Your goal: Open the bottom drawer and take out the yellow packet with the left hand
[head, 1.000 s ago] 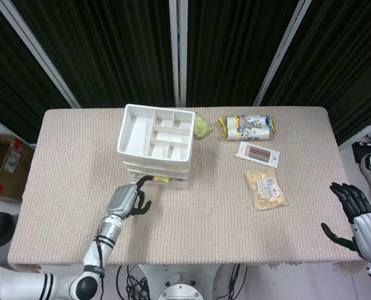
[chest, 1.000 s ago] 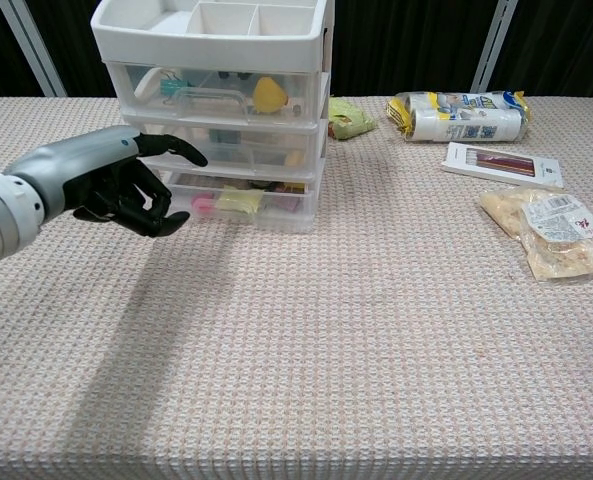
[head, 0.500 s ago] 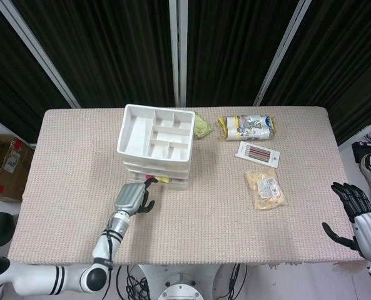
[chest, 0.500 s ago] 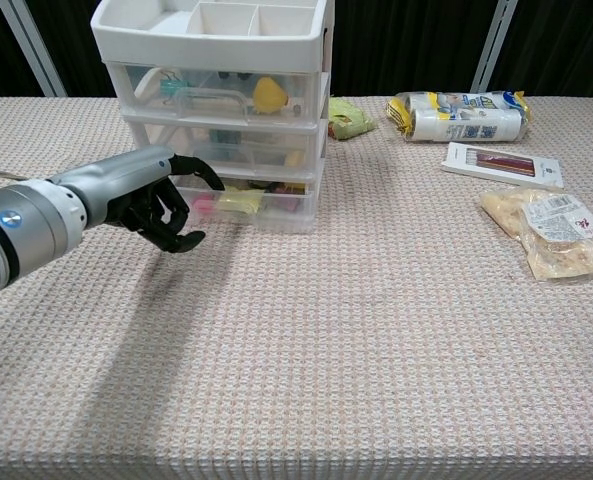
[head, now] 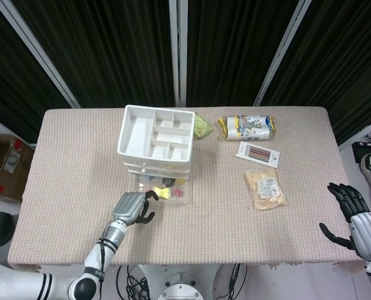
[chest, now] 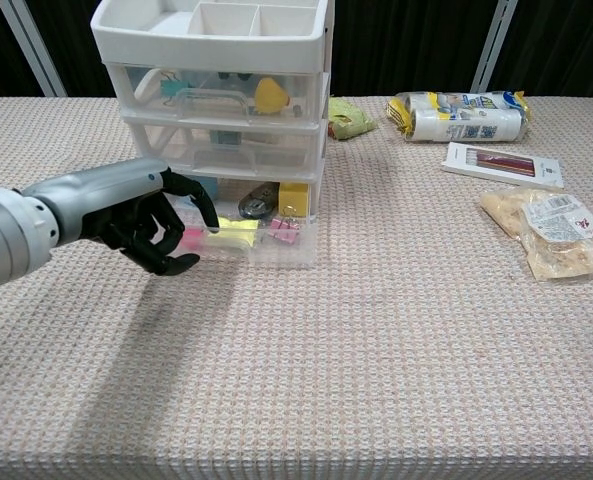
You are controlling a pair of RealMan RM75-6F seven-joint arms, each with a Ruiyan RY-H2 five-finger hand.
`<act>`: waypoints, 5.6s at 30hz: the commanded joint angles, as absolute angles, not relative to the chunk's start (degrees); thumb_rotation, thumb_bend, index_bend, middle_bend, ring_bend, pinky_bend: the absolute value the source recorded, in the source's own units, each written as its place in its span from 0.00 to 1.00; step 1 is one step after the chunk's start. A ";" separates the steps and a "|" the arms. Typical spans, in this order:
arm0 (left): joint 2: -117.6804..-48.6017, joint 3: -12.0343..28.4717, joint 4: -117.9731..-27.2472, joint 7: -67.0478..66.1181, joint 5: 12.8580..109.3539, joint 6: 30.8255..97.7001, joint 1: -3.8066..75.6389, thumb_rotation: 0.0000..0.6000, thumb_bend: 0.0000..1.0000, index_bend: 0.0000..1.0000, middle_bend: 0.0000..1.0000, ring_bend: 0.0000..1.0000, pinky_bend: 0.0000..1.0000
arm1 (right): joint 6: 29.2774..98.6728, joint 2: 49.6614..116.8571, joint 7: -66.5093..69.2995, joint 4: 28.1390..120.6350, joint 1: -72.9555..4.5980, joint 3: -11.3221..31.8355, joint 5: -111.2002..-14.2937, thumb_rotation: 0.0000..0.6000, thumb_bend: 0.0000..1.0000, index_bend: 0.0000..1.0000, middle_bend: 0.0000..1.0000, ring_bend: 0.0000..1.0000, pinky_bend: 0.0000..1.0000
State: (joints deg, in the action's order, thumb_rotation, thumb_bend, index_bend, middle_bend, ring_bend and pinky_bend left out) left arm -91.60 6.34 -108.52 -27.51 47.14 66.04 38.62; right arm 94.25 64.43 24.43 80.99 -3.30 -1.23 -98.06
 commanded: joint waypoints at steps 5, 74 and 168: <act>-88.64 3.94 -112.68 -28.19 47.56 64.38 38.20 1.00 0.36 0.38 0.77 0.91 1.00 | 94.43 64.36 24.47 80.94 -3.26 -1.18 -98.00 1.00 0.21 0.00 0.08 0.00 0.01; -90.29 5.95 -91.20 -41.66 42.09 47.70 57.82 1.00 0.07 0.44 0.79 0.90 1.00 | 92.34 65.16 27.52 77.08 -1.95 -0.80 -94.21 1.00 0.21 0.00 0.08 0.00 0.01; -78.25 -3.64 -108.25 -25.36 73.54 78.13 36.16 1.00 0.00 0.35 0.61 0.68 0.93 | 92.37 64.78 27.70 77.27 -2.07 -0.22 -94.62 1.00 0.21 0.00 0.09 0.00 0.01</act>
